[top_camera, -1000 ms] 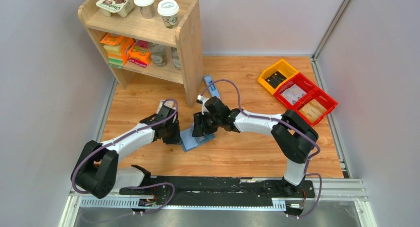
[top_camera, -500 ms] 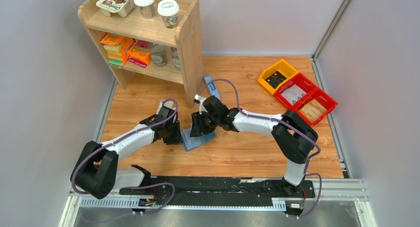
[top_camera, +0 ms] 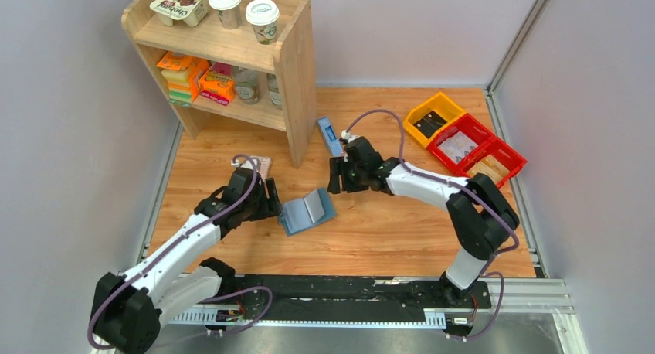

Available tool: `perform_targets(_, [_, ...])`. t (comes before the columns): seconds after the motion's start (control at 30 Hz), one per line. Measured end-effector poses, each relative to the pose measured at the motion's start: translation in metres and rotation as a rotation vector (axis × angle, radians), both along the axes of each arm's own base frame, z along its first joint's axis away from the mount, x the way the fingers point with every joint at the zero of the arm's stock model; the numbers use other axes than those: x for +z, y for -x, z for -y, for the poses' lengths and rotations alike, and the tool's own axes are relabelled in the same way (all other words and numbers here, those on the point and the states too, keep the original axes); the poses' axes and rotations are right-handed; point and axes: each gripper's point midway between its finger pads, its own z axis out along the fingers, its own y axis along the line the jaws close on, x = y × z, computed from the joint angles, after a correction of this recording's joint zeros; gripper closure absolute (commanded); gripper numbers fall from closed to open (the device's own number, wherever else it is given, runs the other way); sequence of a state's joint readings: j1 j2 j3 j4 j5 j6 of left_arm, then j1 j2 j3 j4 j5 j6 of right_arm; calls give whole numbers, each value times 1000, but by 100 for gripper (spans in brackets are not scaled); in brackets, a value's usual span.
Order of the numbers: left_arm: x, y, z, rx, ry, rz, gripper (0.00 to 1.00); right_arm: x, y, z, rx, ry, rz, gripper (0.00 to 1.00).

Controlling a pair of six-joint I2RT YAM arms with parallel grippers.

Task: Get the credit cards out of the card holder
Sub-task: Remove the credit card from the card holder.

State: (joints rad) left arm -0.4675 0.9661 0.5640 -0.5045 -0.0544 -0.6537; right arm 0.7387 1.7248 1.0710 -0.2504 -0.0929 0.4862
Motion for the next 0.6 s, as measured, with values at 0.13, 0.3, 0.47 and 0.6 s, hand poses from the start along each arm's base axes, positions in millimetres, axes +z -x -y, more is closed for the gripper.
perform_targets(0.13, [16, -2, -10, 35, -4, 73, 25, 28, -18, 23, -62, -19, 70, 35])
perform_targets(0.3, [25, -2, -6, 22, 33, 95, 25, 50, -16, 19, -28, -54, 122, 36])
perform_targets(0.47, [36, -5, 25, -21, 187, 88, 25, 50, 4, -7, 64, -104, 99, 52])
perform_targets(0.6, [33, -13, 43, -37, 254, 50, 25, 42, 16, -28, 127, -154, 56, 71])
